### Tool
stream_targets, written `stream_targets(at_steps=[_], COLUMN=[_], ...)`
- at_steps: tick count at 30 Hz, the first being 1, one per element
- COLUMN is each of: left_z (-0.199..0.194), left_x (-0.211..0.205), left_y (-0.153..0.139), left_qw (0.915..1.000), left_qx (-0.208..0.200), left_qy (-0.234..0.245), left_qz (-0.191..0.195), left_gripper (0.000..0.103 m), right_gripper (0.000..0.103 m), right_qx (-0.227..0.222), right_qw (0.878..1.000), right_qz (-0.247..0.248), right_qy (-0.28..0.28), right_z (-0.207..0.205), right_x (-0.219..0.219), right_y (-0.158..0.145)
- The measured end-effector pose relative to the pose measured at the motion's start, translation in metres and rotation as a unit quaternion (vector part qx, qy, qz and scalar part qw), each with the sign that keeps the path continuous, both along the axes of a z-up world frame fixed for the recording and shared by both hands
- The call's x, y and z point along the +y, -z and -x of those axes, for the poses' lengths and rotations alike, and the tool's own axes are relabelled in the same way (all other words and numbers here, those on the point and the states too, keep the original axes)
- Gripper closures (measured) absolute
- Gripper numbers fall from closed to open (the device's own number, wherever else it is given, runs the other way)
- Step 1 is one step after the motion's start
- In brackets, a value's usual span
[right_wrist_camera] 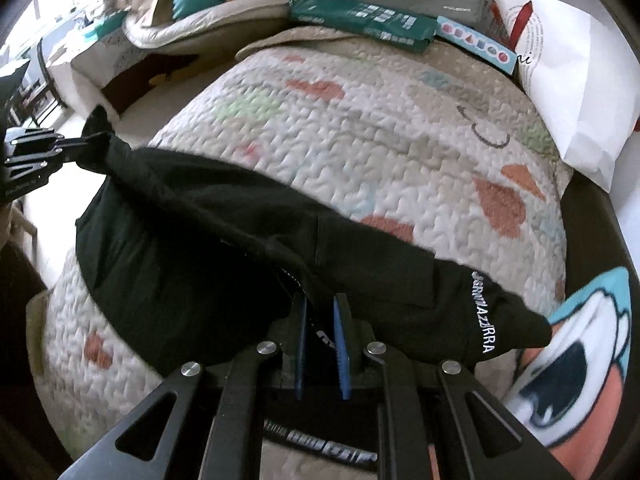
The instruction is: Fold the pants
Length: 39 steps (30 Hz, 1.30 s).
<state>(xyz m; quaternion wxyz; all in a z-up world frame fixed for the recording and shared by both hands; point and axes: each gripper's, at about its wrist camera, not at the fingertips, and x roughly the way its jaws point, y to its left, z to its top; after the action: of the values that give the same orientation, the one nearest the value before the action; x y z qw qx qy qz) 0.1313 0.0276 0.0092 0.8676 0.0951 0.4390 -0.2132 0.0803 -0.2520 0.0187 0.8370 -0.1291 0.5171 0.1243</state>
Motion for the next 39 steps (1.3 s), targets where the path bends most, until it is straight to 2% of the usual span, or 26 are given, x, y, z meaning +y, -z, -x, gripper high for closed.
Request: stream_targets(at_steps=[4, 10, 14, 17, 20, 24, 26, 28, 29, 31, 34, 36, 39], left_z=[0.02, 0.042, 0.055, 0.063, 0.067, 0.07, 0.069, 0.061, 0.054, 0.039, 0.016, 0.003, -0.007], left_x=[0.002, 0.0, -0.001, 0.006, 0.022, 0.059, 0.079, 0.105, 0.118, 0.133, 0.137, 0.125, 0.11], left_y=[0.013, 0.033, 0.044, 0.048, 0.041, 0.016, 0.004, -0.008, -0.012, -0.011, 0.005, 0.021, 0.043], left_qw=[0.9999, 0.9984, 0.9965, 0.9955, 0.997, 0.9988, 0.9969, 0.9897, 0.9824, 0.9676, 0.948, 0.9438, 0.9442], left_qx=[0.008, 0.019, 0.022, 0.029, 0.033, 0.028, 0.023, 0.025, 0.029, 0.04, 0.079, 0.102, 0.125], left_qy=[-0.008, -0.001, 0.006, 0.008, -0.002, -0.041, -0.069, -0.117, -0.152, -0.212, -0.275, -0.285, -0.285], left_qz=[-0.012, -0.053, -0.081, -0.09, -0.069, -0.005, 0.029, 0.078, 0.104, 0.13, 0.14, 0.132, 0.109], left_gripper=[0.096, 0.095, 0.094, 0.089, 0.079, 0.072, 0.066, 0.063, 0.06, 0.057, 0.057, 0.057, 0.057], right_gripper=[0.089, 0.089, 0.089, 0.085, 0.07, 0.038, 0.036, 0.036, 0.036, 0.035, 0.035, 0.035, 0.035], right_qx=[0.023, 0.059, 0.063, 0.067, 0.074, 0.071, 0.066, 0.06, 0.055, 0.04, 0.022, 0.01, -0.008], right_qw=[0.999, 0.995, 0.994, 0.992, 0.989, 0.989, 0.988, 0.989, 0.989, 0.991, 0.997, 0.999, 1.0], right_qz=[0.02, 0.063, 0.079, 0.096, 0.118, 0.121, 0.122, 0.116, 0.111, 0.096, 0.053, 0.018, -0.015], right_qy=[-0.014, -0.042, -0.044, -0.047, -0.047, -0.054, -0.063, -0.074, -0.08, -0.084, -0.06, -0.036, -0.012], right_z=[0.025, 0.056, 0.063, 0.066, 0.068, 0.073, 0.078, 0.085, 0.087, 0.088, 0.077, 0.062, 0.038], right_x=[0.011, 0.028, 0.031, 0.033, 0.034, 0.034, 0.036, 0.04, 0.043, 0.049, 0.056, 0.063, 0.076], right_y=[0.019, 0.051, 0.058, 0.062, 0.068, 0.061, 0.053, 0.04, 0.032, 0.017, 0.0, -0.006, -0.007])
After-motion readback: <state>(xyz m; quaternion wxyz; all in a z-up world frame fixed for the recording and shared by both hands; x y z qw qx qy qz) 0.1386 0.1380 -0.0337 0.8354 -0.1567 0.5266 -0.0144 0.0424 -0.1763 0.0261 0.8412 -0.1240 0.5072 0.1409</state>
